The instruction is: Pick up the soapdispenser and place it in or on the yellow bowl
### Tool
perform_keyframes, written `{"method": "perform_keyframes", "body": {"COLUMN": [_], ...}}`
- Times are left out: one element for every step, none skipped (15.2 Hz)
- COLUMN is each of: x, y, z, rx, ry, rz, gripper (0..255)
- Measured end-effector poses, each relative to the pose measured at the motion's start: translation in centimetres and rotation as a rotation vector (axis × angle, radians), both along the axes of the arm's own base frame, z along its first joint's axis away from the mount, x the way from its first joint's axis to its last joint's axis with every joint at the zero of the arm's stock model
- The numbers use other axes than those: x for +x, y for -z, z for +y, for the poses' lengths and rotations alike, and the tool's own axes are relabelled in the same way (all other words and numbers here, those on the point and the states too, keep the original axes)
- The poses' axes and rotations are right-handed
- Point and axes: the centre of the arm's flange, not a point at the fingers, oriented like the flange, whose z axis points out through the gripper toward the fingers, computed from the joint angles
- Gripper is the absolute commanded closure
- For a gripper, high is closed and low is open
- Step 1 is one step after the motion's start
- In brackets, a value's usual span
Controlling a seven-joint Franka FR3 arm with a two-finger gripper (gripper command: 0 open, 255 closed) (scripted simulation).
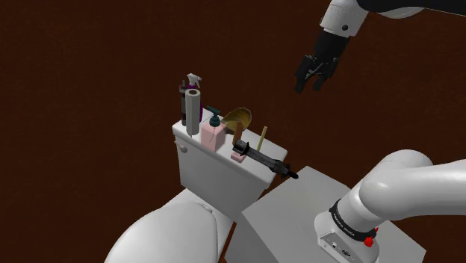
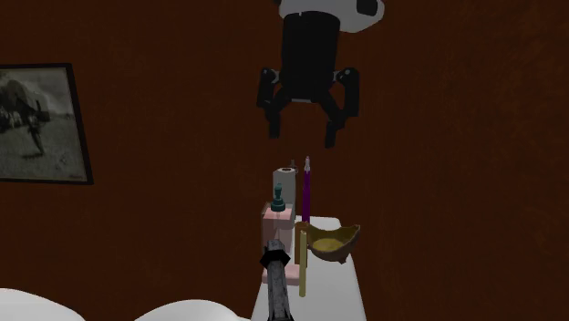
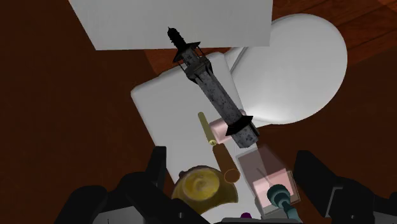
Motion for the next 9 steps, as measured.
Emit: {"method": "perform_keyframes", "body": {"x": [0.0, 0.5, 1.1, 2.0, 2.7, 3.5, 4.3, 5.4, 6.5], "y": [0.0, 0.2, 0.7, 1.2, 1.8, 2.2, 2.9, 3.3, 4.1], "z": [0.0, 0.5, 1.1, 1.8, 2.6, 3.3, 4.4, 5.2, 6.0], "rx": [0.000, -0.003, -0.008, -0.014, -0.020, -0.026, -0.032, -0.039, -0.045], "ry": [0.000, 0.002, 0.005, 0.010, 0.014, 0.019, 0.023, 0.028, 0.033], "rz": [0.000, 0.001, 0.002, 0.003, 0.005, 0.006, 0.007, 0.008, 0.010], "gripper": [0, 0, 0, 0, 0, 0, 0, 0, 0]}}
